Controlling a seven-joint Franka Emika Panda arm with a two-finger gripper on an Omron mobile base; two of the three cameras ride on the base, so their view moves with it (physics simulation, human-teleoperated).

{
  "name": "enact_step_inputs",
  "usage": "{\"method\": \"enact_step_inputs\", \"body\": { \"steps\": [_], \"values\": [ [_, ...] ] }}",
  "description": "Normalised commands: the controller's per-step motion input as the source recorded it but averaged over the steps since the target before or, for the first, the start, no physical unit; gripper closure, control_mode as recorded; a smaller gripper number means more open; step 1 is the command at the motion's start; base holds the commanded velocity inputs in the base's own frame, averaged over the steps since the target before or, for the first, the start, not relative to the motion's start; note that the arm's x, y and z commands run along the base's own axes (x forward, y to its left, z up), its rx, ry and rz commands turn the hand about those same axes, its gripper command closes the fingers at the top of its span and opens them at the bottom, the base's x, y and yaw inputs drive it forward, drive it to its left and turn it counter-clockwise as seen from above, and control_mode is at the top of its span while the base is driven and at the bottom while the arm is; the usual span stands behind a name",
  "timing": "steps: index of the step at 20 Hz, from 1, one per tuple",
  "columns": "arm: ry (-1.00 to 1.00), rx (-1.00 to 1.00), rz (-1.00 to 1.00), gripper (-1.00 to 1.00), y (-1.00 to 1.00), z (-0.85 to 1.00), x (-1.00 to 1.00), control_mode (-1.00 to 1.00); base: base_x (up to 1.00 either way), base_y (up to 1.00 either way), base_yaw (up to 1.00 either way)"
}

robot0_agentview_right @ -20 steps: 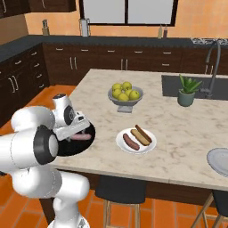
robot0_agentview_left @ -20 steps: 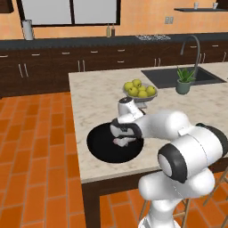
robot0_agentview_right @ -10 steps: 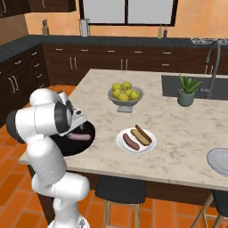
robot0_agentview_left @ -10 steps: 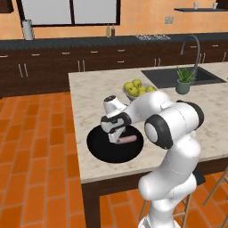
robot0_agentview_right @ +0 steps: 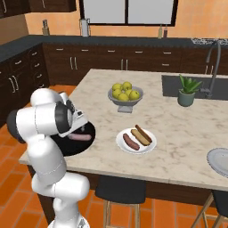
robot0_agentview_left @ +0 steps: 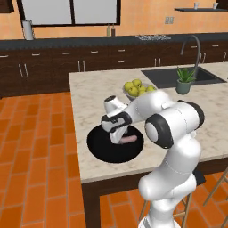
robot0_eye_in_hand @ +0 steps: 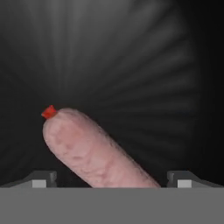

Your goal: Place one bun and one sausage from the bowl on each plate.

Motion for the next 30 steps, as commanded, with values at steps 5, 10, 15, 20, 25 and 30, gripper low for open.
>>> {"method": "enact_step_inputs", "body": {
  "steps": [5, 10, 15, 20, 25, 30],
  "values": [
    [-0.06, 0.00, 0.03, -1.00, -0.21, -0.04, -0.43, -1.00, 0.00, 0.00, 0.00],
    [-0.09, 0.00, 0.11, -1.00, 0.00, 0.00, 0.16, -1.00, 0.00, 0.00, 0.00],
    [-0.01, 0.00, 0.11, -1.00, 0.00, -0.12, 0.15, -1.00, 0.00, 0.00, 0.00],
    [0.01, 0.00, 0.02, -1.00, 0.00, -0.09, 0.31, -1.00, 0.00, 0.00, 0.00],
    [0.00, 0.00, 0.00, 1.00, 0.00, -0.09, 0.20, -1.00, 0.00, 0.00, 0.00],
    [0.00, 0.00, 0.00, 1.00, 0.00, -0.10, 0.00, -1.00, 0.00, 0.00, 0.00]
  ]
}}
